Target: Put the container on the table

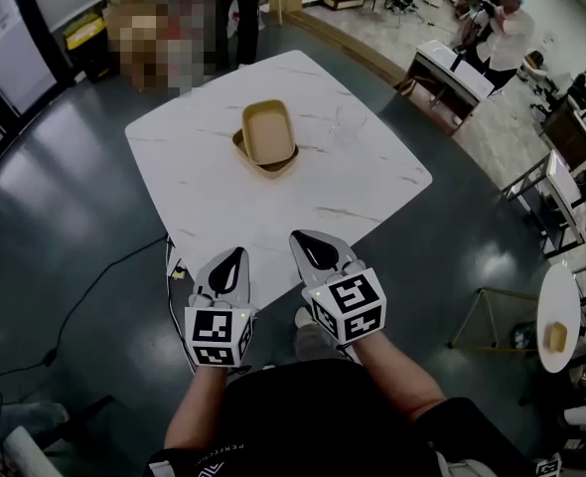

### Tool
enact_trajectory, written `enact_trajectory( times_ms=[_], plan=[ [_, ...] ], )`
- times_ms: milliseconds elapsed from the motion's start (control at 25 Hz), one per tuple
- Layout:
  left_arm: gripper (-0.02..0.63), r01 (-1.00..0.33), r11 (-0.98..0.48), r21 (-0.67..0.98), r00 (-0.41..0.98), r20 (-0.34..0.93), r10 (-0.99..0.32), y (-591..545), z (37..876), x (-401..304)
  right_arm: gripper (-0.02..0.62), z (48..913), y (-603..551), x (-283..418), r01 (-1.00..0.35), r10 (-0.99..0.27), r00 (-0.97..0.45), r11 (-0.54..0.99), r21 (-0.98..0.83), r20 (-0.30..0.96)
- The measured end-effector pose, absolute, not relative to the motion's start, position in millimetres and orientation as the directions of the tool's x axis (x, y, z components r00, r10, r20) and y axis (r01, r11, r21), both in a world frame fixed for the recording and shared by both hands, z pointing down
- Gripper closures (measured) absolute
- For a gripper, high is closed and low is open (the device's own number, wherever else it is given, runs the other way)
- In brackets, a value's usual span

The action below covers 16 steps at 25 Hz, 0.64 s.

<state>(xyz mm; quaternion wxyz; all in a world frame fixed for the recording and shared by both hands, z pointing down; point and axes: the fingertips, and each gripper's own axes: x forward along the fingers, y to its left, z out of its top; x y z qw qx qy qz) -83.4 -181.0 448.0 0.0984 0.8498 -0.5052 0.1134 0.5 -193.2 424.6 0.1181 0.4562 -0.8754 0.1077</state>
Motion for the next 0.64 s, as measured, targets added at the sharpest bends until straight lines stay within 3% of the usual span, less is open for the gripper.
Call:
enact_trajectory(
  times_ms=[640],
  plan=[
    [0.614, -0.873, -0.483, 0.067, 0.477, 0.325, -0.817, -184, 457, -74, 0.597, 414, -205, 20, -0.824, -0.78, -0.555, 0.564, -0.057, 0.289]
  ],
)
